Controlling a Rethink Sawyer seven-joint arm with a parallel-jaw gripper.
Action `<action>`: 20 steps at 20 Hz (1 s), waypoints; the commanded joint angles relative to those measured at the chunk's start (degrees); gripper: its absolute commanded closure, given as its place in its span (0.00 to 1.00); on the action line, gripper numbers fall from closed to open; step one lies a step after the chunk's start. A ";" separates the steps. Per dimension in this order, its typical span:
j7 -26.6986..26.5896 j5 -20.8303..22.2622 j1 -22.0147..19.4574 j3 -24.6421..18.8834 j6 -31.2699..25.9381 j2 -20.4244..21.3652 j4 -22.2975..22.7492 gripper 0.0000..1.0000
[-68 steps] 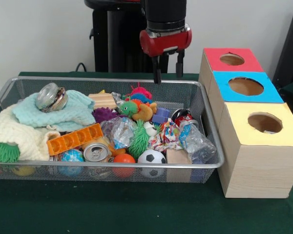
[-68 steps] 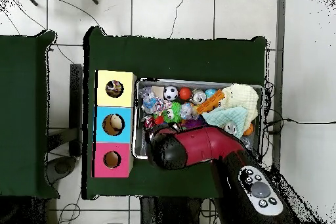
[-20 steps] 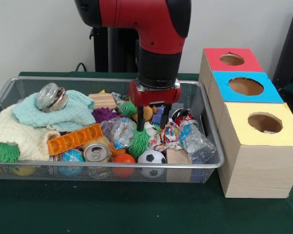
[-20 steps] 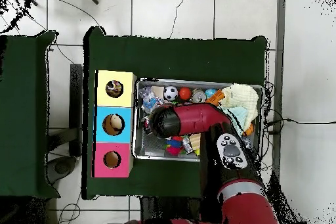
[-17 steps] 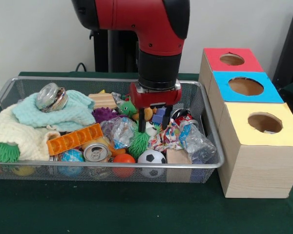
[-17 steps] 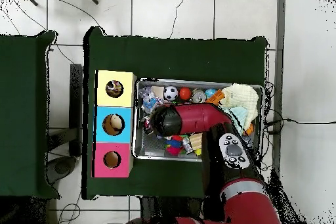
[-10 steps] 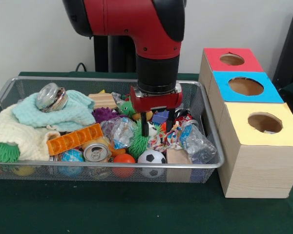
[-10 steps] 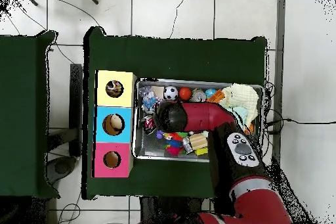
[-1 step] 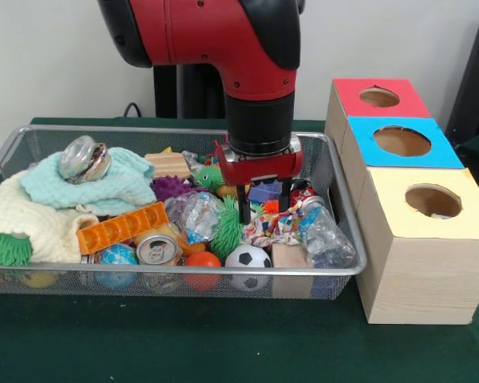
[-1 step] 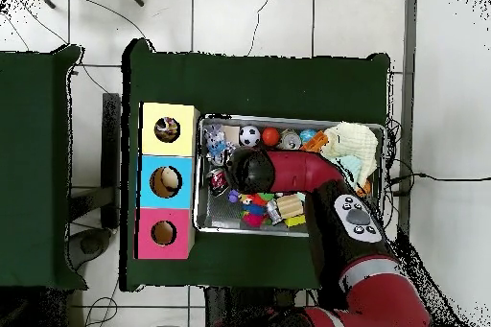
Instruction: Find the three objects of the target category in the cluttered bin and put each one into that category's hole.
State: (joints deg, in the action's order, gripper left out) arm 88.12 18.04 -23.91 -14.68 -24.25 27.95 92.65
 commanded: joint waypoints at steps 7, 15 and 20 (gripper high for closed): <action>5.07 -0.48 -0.38 -5.58 4.45 -3.84 1.42 0.00; 5.14 0.32 0.90 -4.69 5.64 -4.73 -0.15 0.00; 13.85 -0.26 6.32 2.14 12.60 -2.94 0.55 1.00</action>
State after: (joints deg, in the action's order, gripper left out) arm 88.12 18.05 -22.22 -14.11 -20.82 26.31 92.67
